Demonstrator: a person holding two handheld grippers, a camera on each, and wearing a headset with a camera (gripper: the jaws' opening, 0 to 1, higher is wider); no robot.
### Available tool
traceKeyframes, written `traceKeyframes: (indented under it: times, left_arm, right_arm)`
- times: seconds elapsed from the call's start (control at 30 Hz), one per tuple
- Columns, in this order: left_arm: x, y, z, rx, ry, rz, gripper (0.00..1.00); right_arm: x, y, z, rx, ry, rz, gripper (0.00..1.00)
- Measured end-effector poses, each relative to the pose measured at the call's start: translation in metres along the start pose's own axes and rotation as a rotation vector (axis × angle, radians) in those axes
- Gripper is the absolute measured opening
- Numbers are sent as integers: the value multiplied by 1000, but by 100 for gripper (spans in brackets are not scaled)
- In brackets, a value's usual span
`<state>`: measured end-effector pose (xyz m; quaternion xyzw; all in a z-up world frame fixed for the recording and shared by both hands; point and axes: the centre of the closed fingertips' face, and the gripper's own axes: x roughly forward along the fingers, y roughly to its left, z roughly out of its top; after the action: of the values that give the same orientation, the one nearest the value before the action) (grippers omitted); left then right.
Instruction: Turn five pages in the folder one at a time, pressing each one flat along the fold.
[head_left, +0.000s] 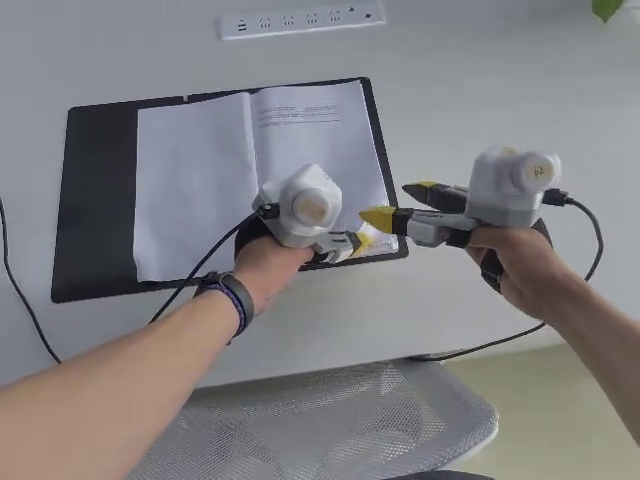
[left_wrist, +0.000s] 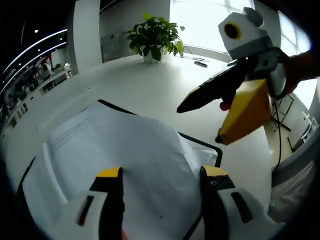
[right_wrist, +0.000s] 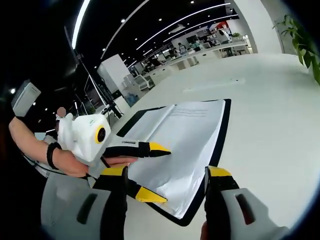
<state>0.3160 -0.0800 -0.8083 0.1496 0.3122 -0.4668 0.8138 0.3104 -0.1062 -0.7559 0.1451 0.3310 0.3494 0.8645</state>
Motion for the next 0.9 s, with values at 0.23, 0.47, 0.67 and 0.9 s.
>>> traceKeyframes:
  times: [0.23, 0.47, 0.67, 0.9]
  left_arm:
    - [-1, 0, 0, -1, 1, 0, 62]
    - [-1, 0, 0, -2, 0, 1, 62]
    - [-1, 0, 0, -4, -1, 1, 62]
    - [-1, 1, 0, -9, -3, 3, 62]
  right_arm:
    - [15, 2, 3, 64, -10, 25, 56]
    - [21, 10, 5, 89, -10, 56, 52]
    - [21, 10, 9, 131, -32, 66, 46]
    - [18, 6, 11, 123, -38, 58, 39]
